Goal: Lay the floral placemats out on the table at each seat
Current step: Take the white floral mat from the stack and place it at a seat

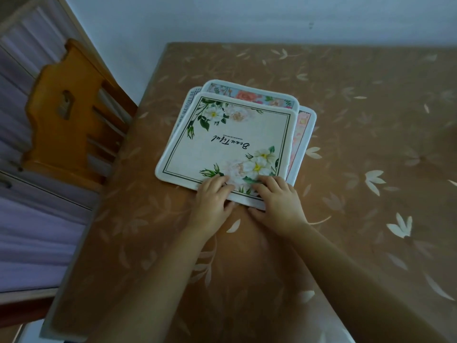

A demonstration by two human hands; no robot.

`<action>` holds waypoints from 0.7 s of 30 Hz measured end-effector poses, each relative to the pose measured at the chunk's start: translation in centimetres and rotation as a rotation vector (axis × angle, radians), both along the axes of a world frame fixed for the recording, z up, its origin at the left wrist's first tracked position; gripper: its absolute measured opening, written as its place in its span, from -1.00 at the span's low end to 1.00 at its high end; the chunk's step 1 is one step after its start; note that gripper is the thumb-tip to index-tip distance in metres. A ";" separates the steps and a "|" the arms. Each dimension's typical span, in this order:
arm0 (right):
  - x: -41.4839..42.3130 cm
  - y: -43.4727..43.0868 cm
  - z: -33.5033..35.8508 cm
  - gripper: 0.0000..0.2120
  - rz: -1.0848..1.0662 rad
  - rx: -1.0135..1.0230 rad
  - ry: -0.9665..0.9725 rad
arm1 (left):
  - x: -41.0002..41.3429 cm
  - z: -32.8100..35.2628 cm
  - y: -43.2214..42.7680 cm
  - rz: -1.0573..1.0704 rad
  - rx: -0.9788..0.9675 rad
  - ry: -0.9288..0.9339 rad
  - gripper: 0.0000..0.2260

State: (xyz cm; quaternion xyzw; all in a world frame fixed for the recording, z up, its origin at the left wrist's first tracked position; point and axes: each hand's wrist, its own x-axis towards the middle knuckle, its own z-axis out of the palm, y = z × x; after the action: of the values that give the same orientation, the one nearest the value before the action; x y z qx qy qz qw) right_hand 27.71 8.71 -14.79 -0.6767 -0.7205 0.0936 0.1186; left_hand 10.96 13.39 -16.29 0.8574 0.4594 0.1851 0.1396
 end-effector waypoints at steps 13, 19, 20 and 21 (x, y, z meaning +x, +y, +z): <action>-1.0 -0.5 0.5 -0.80 -0.022 0.080 0.233 | 0.2 0.8 -0.3 0.017 0.040 -0.217 -0.90; -0.6 -1.4 1.3 -0.85 -0.040 0.031 0.233 | 1.1 1.7 -1.9 0.030 0.030 -0.149 -0.90; -0.5 -1.8 1.4 -0.86 -0.037 0.029 0.243 | 1.2 1.8 -2.4 0.034 0.026 -0.146 -0.90; -0.3 -2.2 1.5 -0.86 -0.037 0.025 0.256 | 1.4 1.9 -2.9 0.039 0.020 -0.145 -0.90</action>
State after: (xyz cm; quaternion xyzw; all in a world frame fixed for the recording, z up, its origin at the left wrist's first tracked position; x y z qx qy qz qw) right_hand 27.37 6.51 -13.32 -0.6710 -0.6879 0.1679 0.2199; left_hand 12.33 10.49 -14.43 0.8340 0.4627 0.2541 0.1604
